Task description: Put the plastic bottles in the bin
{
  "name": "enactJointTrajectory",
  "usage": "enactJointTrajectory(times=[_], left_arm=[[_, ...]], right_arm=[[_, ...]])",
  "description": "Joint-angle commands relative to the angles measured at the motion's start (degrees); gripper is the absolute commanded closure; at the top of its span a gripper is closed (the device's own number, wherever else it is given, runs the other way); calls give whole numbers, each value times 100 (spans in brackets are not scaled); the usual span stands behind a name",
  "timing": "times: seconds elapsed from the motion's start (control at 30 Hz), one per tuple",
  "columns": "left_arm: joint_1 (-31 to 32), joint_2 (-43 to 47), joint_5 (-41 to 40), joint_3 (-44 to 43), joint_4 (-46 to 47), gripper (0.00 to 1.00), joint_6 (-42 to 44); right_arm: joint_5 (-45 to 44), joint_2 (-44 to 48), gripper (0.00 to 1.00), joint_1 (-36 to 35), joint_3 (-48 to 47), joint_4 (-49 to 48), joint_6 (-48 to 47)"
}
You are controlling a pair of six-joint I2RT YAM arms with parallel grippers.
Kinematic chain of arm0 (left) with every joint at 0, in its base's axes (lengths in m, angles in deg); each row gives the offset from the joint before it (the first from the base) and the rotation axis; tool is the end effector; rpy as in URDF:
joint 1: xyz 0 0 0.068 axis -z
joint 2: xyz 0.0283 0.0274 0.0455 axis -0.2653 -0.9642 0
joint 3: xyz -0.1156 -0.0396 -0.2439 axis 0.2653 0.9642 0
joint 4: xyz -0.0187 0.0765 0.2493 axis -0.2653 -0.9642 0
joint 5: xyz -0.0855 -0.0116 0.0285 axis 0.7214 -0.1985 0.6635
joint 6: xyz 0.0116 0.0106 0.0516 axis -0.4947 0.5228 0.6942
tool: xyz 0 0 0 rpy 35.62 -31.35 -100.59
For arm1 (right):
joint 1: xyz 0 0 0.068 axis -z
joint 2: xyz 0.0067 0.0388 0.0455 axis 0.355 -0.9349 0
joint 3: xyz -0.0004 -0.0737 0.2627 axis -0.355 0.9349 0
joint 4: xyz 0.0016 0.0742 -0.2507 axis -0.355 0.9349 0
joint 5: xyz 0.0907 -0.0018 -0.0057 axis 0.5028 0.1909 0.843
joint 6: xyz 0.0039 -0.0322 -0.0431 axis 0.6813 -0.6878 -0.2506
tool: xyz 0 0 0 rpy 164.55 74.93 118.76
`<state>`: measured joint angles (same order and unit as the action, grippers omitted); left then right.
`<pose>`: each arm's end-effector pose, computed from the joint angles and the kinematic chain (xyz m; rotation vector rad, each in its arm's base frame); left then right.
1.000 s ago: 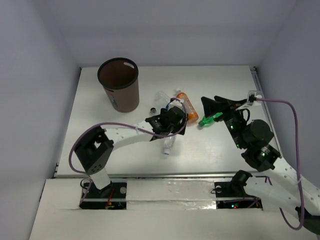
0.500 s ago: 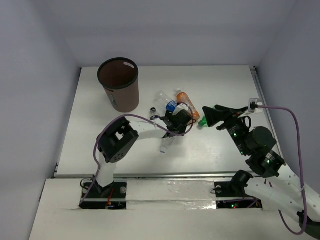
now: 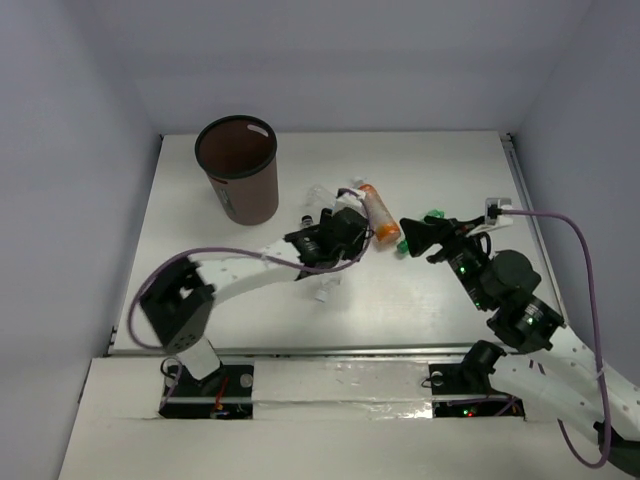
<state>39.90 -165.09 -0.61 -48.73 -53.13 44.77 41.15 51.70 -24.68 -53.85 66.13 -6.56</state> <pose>0.2274 -0.3042 0.2331 0.4268 2.1512 -0.3244 0.1058 0.0894 0.3623 0.0685 1.5033 0.7608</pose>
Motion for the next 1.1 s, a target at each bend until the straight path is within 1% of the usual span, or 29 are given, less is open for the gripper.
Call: enactJointTrajectory(times=[0.0, 0.03, 0.07, 0.1, 0.13, 0.17, 0.2, 0.23, 0.27, 0.3, 0.33, 0.4, 0.43, 0.5, 0.57, 0.6, 0.67, 0.77, 0.8, 0.87, 0.9, 0.93, 1.03, 1.07], left_arm=[[17, 1555, -79, -8, 224, 71, -103], [-52, 2062, -114, 10, 215, 71, -94], [-53, 2311, -166, 10, 206, 70, -85], [-210, 2540, -315, 10, 232, 69, -76], [-290, 2977, -438, 36, 285, 69, -42], [-369, 3190, -578, 54, 390, 68, 115], [-639, 3358, -858, 71, 608, 67, 195], [-833, 3673, -905, 132, 802, 67, 283], [-1027, 3798, -975, 150, 1004, 65, 484], [-1194, 3895, -1019, 168, 1415, 65, 625], [-1526, 4009, -1072, 229, 1672, 65, 810], [-1897, 3984, -1203, 186, 2233, 64, 1196], [-2264, 3818, -1152, 64, 2367, 64, 1268], [-2565, 3554, -968, -95, 2753, 63, 1513], [-2907, 3028, -879, -428, 2912, 63, 1663], [-3005, 2860, -809, -525, 3122, 63, 1768], [-3268, 2316, -721, -903, 3238, 62, 1980], [-3506, 1700, -519, -1360, 3414, 61, 2129], [-3664, 1585, -466, -1439, 3501, 60, 2130], [-3727, 1216, -448, -1641, 3616, 60, 2147], [-3823, 1102, -439, -1695, 3730, 59, 2252], [-3902, 883, -457, -1808, 3783, 59, 2331], [-3973, 487, -422, -2028, 3863, 58, 2463], [-3973, 407, -430, -2133, 3897, 56, 2533]], right_arm=[[-36, -217, 23, -23, 41, 24, -9], [-28, -262, 25, -23, 50, -11, 0], [-19, -314, 28, -23, 67, -55, 0], [25, -472, 32, -23, 76, -151, 0], [69, -586, 33, -23, 85, -309, -26], [130, -727, 34, -23, 85, -397, -70], [252, -902, 39, -23, 59, -546, -105], [341, -1295, 41, -23, 24, -617, -123], [446, -1508, 41, -23, -11, -705, -158], [560, -1702, 45, -23, -73, -915, -176], [587, -2078, 48, -23, -117, -1004, -176], [649, -2414, 48, -76, -248, -1284, -193], [693, -2563, 48, -76, -284, -1373, -193], [789, -2985, 44, -76, -363, -1601, -237], [842, -3432, 43, -76, -538, -1611, -255], [877, -3566, 42, -145, -600, -1611, -272], [991, -3794, 40, -198, -758, -1594, -316], [1106, -4172, 26, -330, -899, -1558, -325], [1132, -4269, 24, -409, -925, -1532, -334], [1106, -4559, 20, -462, -1022, -1497, -282], [1063, -4656, 17, -462, -1057, -1436, -264], [1054, -4839, 16, -515, -1092, -1392, -255], [992, -5069, 9, -515, -1180, -1312, -229], [1001, -5270, 6, -515, -1215, -1303, -229]])
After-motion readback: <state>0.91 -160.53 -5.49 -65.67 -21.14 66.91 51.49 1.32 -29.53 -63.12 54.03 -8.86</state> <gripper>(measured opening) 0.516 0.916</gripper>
